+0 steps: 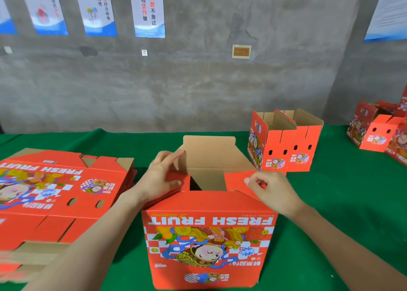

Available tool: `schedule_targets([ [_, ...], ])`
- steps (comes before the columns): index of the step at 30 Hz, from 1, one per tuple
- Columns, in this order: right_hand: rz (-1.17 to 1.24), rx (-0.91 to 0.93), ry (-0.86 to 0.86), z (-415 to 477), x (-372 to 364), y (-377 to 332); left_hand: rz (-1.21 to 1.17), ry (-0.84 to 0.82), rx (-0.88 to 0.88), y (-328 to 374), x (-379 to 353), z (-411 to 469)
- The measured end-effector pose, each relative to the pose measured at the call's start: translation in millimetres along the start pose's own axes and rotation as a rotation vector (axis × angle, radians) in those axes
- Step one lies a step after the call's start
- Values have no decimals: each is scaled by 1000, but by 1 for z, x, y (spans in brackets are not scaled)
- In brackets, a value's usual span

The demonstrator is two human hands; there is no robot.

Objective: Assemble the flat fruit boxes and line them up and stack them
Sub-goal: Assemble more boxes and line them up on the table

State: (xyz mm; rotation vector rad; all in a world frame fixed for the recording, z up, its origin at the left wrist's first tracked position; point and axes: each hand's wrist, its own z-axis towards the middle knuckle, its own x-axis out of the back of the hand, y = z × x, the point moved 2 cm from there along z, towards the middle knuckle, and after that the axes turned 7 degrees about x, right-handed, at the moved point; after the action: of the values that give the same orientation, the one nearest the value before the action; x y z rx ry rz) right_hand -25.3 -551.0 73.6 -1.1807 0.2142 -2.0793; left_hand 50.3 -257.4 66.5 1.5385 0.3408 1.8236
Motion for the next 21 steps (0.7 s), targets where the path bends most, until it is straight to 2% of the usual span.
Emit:
schedule_targets([
  [3, 50, -100, 54, 8, -4, 1, -104, 61, -29, 2, 1, -5],
  [8, 102, -158, 128, 0, -8, 4, 10, 62, -62, 7, 4, -9],
  [11, 86, -93, 132, -1, -6, 2, -57, 73, 11, 7, 4, -8],
  [13, 37, 39, 109, 2, -4, -5, -55, 27, 30, 8, 1, -7],
  [16, 34, 92, -120, 18, -7, -9, 53, -98, 90, 6, -2, -6],
  [19, -4, -36, -437, 35, -13, -8, 111, -139, 127, 5, -2, -4],
  [21, 1, -87, -505, 41, -19, -8, 172, -160, 138, 6, -2, -3],
])
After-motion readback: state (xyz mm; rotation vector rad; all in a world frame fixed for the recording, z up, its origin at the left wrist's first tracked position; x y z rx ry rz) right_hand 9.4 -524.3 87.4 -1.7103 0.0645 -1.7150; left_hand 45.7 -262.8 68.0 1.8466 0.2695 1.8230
